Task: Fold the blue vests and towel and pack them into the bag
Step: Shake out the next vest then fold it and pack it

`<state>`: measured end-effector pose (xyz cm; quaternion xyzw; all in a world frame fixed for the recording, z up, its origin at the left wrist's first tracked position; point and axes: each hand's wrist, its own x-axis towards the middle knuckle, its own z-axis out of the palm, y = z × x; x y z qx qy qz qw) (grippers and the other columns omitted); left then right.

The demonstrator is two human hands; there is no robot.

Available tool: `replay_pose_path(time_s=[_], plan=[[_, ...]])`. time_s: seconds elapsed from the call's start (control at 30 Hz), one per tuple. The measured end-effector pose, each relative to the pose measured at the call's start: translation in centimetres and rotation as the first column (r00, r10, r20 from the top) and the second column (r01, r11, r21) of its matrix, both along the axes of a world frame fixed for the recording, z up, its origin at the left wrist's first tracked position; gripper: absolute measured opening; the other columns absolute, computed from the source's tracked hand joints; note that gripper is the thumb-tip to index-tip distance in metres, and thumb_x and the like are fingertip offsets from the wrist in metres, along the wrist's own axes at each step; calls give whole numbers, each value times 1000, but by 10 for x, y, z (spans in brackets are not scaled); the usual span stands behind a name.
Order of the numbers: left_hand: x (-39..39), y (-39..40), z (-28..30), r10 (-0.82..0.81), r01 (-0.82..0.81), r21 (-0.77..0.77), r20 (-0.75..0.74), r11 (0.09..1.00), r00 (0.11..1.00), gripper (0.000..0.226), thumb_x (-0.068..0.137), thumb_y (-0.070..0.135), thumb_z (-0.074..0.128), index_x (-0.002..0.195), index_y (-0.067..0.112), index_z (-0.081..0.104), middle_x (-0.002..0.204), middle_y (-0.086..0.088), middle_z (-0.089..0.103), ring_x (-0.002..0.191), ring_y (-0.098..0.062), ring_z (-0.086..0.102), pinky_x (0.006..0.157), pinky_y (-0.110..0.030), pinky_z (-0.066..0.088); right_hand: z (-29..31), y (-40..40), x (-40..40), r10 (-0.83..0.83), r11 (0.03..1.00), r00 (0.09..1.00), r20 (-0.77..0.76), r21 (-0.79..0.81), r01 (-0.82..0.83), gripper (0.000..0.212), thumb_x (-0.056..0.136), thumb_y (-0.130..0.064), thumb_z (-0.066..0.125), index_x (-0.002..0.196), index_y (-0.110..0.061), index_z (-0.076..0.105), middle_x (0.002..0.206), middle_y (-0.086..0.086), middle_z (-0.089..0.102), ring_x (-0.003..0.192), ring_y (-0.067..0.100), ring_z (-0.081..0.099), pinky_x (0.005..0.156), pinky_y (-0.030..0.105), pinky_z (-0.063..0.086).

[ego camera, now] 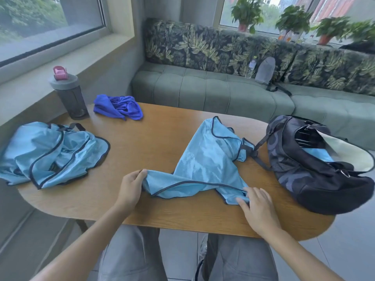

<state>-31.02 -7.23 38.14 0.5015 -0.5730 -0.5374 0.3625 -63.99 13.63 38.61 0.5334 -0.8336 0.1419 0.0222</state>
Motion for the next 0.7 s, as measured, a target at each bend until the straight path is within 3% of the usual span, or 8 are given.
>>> replay_pose_path(time_s=[0.13,0.23,0.3,0.37,0.43,0.5,0.57,0.7], plan=[[6,17,-18,-37,51,-102,142,993,989,46,99,50,49,89,11,72,85,-9,74,76,-18,64,76,-51,54,-8,18,6,102,995,986,129,-34,-98,22,88,-10,75,108,-14,69,92,-10,57,92,17,57,95,43,47],[10,31,-25,-56,101,-172,245,980,968,57,95,59,46,88,5,66,79,-15,68,67,-19,57,69,-56,50,9,35,16,181,983,929,323,-87,-161,36,91,-1,67,116,-28,67,98,-18,59,101,1,54,95,27,45],[9,36,-23,-47,103,-204,260,974,964,54,95,55,47,82,6,65,73,-14,65,64,-14,53,64,-52,48,26,45,23,151,975,901,408,-210,-68,41,92,-2,67,120,-31,64,105,-18,61,107,0,56,93,13,42],[6,38,-20,-22,76,-217,242,973,970,51,97,50,49,80,4,63,64,-6,58,62,-11,49,61,-49,45,35,49,23,56,948,906,421,-306,84,46,92,-8,69,131,-29,58,116,-15,60,114,1,53,99,15,38],[5,39,-20,-17,76,-229,248,970,969,47,101,42,52,78,3,61,62,4,52,59,-10,45,58,-42,40,32,48,17,-146,941,885,442,-213,262,51,96,-30,66,143,-23,48,133,-10,53,128,10,44,108,29,35],[5,40,-20,-24,83,-233,248,969,968,48,101,42,51,77,1,60,61,6,50,59,-10,44,58,-39,38,22,46,10,-360,923,830,426,37,382,59,96,-53,58,143,-18,49,143,1,49,135,24,38,112,39,31],[8,39,-19,-25,82,-226,248,971,968,55,96,51,49,79,0,61,62,3,51,60,-11,46,58,-45,42,9,43,13,-450,892,814,368,215,397,53,89,-60,62,128,-24,60,139,-1,48,131,29,38,108,40,32],[9,36,-21,-23,83,-237,246,968,969,60,95,55,47,83,-1,62,66,-12,58,63,-12,48,62,-52,46,7,33,19,-406,911,859,311,216,352,24,83,-49,73,82,-28,61,111,-10,48,116,24,43,93,37,37]])
